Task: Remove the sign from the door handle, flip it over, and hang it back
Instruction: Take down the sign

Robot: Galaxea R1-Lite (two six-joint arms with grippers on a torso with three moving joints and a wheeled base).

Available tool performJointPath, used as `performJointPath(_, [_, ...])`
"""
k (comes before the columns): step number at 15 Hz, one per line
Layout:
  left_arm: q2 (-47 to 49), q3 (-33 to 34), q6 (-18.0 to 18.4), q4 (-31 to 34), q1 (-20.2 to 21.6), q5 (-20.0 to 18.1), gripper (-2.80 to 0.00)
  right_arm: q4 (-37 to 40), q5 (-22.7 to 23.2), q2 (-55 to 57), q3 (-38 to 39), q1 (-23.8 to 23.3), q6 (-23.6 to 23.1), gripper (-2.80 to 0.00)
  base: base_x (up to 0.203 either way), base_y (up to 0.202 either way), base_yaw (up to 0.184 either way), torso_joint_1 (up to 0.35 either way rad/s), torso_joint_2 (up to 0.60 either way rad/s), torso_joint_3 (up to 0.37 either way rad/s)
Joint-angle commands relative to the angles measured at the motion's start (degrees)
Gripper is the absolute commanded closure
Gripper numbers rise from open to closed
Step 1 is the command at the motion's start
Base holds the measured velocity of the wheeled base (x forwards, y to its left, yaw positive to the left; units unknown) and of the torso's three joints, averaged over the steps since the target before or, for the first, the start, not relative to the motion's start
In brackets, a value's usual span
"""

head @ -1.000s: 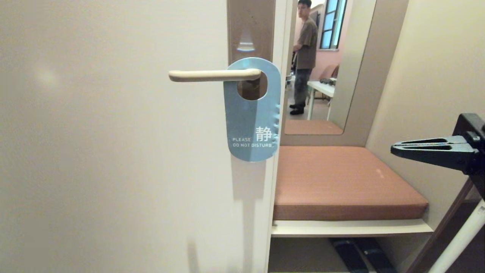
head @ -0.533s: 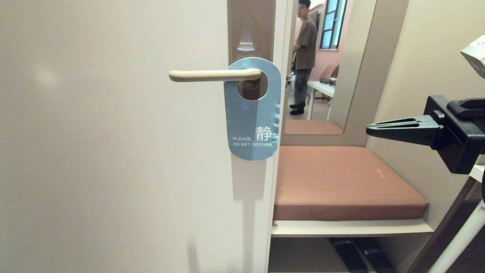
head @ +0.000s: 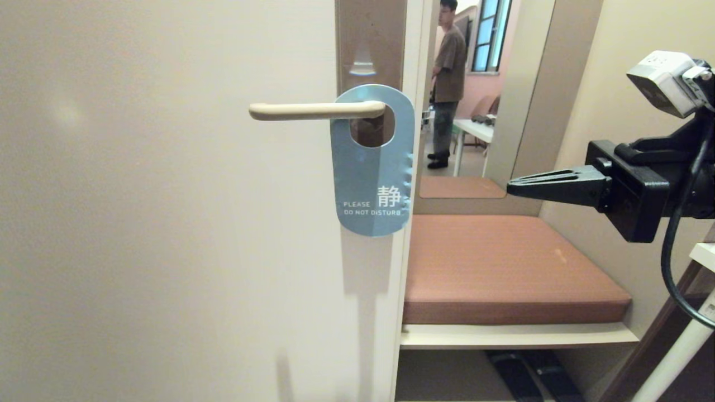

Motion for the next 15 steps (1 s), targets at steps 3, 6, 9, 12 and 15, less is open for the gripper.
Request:
performJointPath(3, [0.0,0.0,0.0,0.0,0.0,0.0,0.00,-5.1,-0.8,1.7,-0.7,2.8,7.5,0.00,0.000,0.000,0.000,0.000,0.00,0.000])
performJointPath(6, [0.0,0.0,0.0,0.0,0.0,0.0,0.00,-8.5,-4.6,3.5,-0.5,5.8,7.7,0.00,0.000,0.000,0.000,0.000,0.00,0.000])
performJointPath(9, [0.0,0.0,0.0,0.0,0.0,0.0,0.00,-11.8,-4.8,3.8,1.8,6.1,7.9,0.00,0.000,0.000,0.000,0.000,0.00,0.000])
performJointPath(12, [0.0,0.0,0.0,0.0,0.0,0.0,0.00,-14.2,-6.0,4.0,4.6,6.3,8.4,0.00,0.000,0.000,0.000,0.000,0.00,0.000])
performJointPath(15, [0.0,0.0,0.0,0.0,0.0,0.0,0.00,-17.4,-7.2,5.1,4.6,7.9,9.6,0.00,0.000,0.000,0.000,0.000,0.00,0.000])
